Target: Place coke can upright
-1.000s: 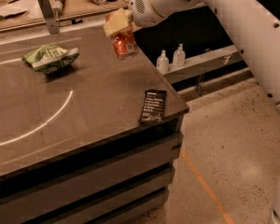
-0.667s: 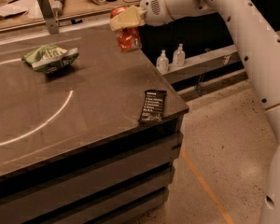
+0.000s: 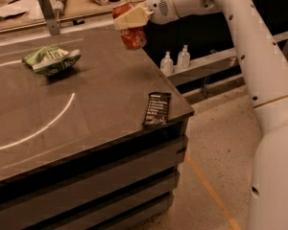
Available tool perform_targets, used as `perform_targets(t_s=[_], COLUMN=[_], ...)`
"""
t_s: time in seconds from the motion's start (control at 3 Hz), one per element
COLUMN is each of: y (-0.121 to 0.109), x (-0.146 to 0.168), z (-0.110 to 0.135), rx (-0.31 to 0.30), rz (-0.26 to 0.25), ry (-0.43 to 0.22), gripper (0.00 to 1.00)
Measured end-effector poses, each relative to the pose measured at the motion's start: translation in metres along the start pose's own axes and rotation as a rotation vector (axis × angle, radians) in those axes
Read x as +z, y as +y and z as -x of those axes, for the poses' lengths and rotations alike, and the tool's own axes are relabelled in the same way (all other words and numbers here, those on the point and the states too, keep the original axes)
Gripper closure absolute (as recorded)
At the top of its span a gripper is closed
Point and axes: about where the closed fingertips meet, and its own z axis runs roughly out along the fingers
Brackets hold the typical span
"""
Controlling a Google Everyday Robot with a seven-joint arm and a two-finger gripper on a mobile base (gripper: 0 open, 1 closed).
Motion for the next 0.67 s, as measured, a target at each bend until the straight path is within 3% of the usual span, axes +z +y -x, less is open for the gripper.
perform_targets(t_s=[0.33,0.67], y=[-0.0003,0.0012], x=[0.0029,0.0124], z=[0.0008,0.0061], rx=[-0.009,-0.087], rz=[0.003,-0.012], ry=[0.006,0.037], gripper=[1.00,1.00])
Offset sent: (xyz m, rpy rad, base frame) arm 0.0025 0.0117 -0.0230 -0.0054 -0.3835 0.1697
